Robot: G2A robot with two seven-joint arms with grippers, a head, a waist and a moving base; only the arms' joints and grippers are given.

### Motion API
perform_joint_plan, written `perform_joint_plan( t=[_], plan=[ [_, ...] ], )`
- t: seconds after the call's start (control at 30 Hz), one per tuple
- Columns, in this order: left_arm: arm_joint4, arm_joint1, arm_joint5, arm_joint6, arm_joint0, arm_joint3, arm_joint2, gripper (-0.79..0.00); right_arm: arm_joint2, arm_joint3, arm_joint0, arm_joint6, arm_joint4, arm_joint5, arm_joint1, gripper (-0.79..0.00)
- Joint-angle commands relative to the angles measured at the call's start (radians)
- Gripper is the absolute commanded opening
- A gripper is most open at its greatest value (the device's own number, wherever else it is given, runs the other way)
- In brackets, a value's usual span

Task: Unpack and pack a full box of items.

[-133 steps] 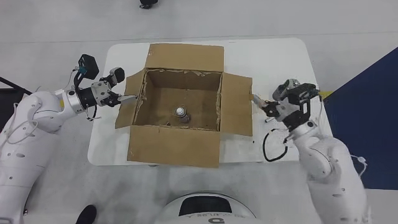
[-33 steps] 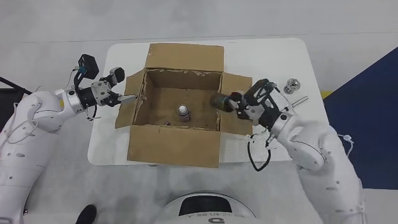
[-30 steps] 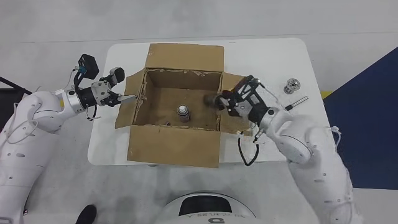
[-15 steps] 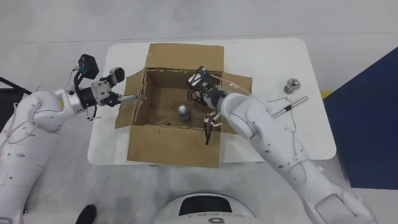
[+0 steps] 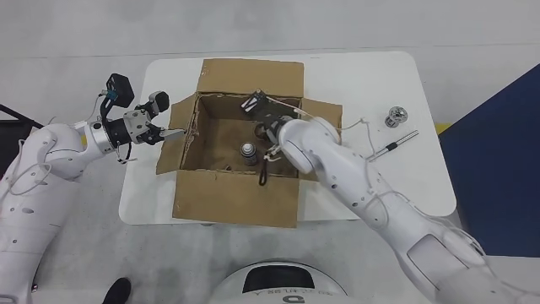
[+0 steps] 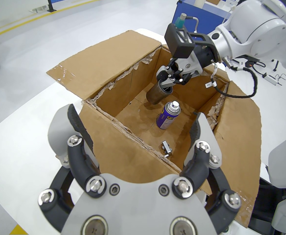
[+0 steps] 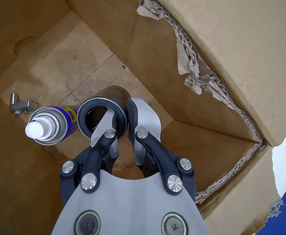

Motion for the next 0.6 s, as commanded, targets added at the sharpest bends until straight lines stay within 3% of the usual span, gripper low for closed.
perform_joint_plan(
  t=[0.0,0.3,0.43,0.57],
  plan=[
    [0.0,0.0,0.0,0.0,0.0,0.0,0.0,0.0,-0.008,0.01,0.005,0.007,-0.009,0.002,-0.005,-0.579],
    [0.0,0.0,0.0,0.0,0.0,0.0,0.0,0.0,0.014,-0.053,-0.033,-0.001,-0.047,0.005,-0.007,-0.588],
    [0.0,0.0,0.0,0.0,0.0,0.0,0.0,0.0,0.104,-0.244,-0.148,-0.04,-0.072,-0.034,0.027,-0.566],
    [0.0,0.0,0.0,0.0,0.0,0.0,0.0,0.0,0.303,-0.512,-0.355,-0.124,-0.124,-0.049,0.078,-0.557]
  ],
)
